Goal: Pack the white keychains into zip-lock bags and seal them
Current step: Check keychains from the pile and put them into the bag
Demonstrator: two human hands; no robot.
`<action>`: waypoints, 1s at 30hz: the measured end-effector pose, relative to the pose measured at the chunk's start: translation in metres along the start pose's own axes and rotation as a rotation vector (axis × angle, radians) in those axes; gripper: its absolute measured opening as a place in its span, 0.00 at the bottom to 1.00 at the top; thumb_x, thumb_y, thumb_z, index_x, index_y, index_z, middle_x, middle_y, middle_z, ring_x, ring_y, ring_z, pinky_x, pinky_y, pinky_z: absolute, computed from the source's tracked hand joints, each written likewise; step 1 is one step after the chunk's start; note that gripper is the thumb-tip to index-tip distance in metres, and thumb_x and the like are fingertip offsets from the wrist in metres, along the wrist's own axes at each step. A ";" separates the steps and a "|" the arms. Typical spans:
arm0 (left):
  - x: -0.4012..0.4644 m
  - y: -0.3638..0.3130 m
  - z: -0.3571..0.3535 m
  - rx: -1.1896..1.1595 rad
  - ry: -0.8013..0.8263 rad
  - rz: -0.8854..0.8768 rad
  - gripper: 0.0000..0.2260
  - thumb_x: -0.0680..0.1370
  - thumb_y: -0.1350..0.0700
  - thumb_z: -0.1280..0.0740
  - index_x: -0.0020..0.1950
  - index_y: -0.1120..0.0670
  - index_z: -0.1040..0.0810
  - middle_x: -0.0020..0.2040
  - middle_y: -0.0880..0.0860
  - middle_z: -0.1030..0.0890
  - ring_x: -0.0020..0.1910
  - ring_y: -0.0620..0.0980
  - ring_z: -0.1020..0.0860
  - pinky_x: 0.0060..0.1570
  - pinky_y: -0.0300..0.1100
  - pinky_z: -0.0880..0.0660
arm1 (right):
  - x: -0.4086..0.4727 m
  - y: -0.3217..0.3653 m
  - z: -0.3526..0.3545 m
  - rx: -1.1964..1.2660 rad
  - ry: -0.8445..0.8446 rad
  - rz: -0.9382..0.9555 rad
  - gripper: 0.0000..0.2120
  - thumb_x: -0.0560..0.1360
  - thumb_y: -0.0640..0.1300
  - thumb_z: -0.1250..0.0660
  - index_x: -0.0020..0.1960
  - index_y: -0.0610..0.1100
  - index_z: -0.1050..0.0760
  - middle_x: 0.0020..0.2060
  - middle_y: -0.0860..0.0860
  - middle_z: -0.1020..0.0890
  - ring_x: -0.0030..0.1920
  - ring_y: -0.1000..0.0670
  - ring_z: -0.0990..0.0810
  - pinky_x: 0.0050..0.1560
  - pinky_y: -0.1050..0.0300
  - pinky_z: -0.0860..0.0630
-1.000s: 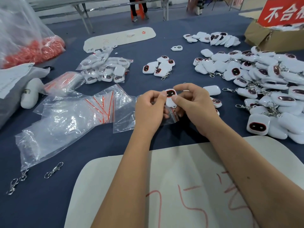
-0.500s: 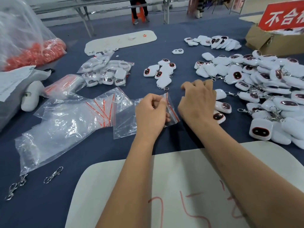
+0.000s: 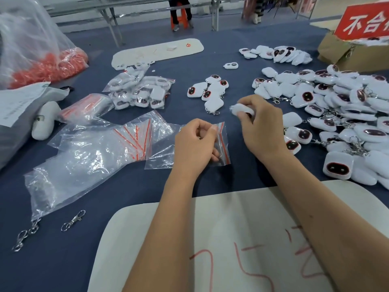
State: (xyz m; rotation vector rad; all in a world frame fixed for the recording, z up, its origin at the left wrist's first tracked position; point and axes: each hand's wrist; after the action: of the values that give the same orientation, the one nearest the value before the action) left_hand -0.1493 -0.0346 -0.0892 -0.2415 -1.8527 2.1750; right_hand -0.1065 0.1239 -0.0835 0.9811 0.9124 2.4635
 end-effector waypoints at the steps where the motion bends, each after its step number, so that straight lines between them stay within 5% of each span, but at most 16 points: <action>1: 0.000 -0.001 -0.001 -0.030 -0.009 0.015 0.09 0.83 0.52 0.33 0.49 0.58 0.21 0.41 0.60 0.17 0.26 0.51 0.20 0.26 0.39 0.24 | -0.002 0.005 0.000 0.116 0.016 0.002 0.05 0.79 0.39 0.28 0.54 0.45 0.17 0.46 0.54 0.14 0.44 0.52 0.18 0.47 0.66 0.26; 6: 0.001 -0.006 0.001 -0.158 -0.017 0.073 0.15 0.84 0.47 0.35 0.51 0.59 0.21 0.40 0.56 0.16 0.28 0.51 0.20 0.27 0.40 0.23 | -0.018 0.010 0.004 0.648 0.271 -0.097 0.13 0.75 0.30 0.26 0.51 0.47 0.15 0.49 0.50 0.12 0.49 0.51 0.14 0.56 0.56 0.18; 10: -0.001 -0.006 0.001 -0.128 -0.036 0.054 0.13 0.83 0.46 0.35 0.50 0.55 0.18 0.43 0.59 0.15 0.28 0.47 0.20 0.26 0.38 0.25 | -0.025 0.002 0.004 0.852 0.401 -0.271 0.11 0.75 0.43 0.26 0.57 0.48 0.20 0.40 0.48 0.13 0.34 0.51 0.21 0.33 0.62 0.25; 16: -0.001 -0.006 0.005 -0.108 0.030 -0.010 0.04 0.80 0.58 0.29 0.48 0.56 0.17 0.36 0.55 0.17 0.30 0.48 0.21 0.29 0.40 0.24 | -0.024 -0.006 0.001 0.869 0.362 -0.264 0.14 0.73 0.41 0.26 0.58 0.51 0.17 0.45 0.47 0.13 0.46 0.49 0.16 0.52 0.53 0.20; 22: -0.003 -0.004 0.003 0.008 0.104 -0.019 0.07 0.80 0.55 0.28 0.44 0.57 0.17 0.32 0.49 0.18 0.30 0.43 0.22 0.29 0.37 0.24 | -0.023 -0.004 -0.001 0.797 0.208 -0.294 0.05 0.81 0.42 0.28 0.54 0.47 0.13 0.41 0.53 0.12 0.34 0.57 0.25 0.35 0.65 0.29; 30: -0.001 -0.006 0.004 -0.043 0.066 0.033 0.11 0.81 0.52 0.30 0.44 0.58 0.19 0.31 0.53 0.19 0.25 0.45 0.26 0.27 0.39 0.25 | -0.025 0.000 -0.003 0.797 0.285 -0.280 0.09 0.82 0.39 0.31 0.57 0.46 0.14 0.45 0.49 0.11 0.41 0.54 0.20 0.41 0.60 0.24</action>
State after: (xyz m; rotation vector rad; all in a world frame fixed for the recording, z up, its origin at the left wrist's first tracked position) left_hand -0.1489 -0.0382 -0.0831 -0.3509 -1.8737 2.1231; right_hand -0.0915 0.1097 -0.0974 0.6326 2.0585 2.0278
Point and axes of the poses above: each hand's wrist, its own x-axis towards the middle knuckle, its own z-axis out of the back of the hand, y = z × x
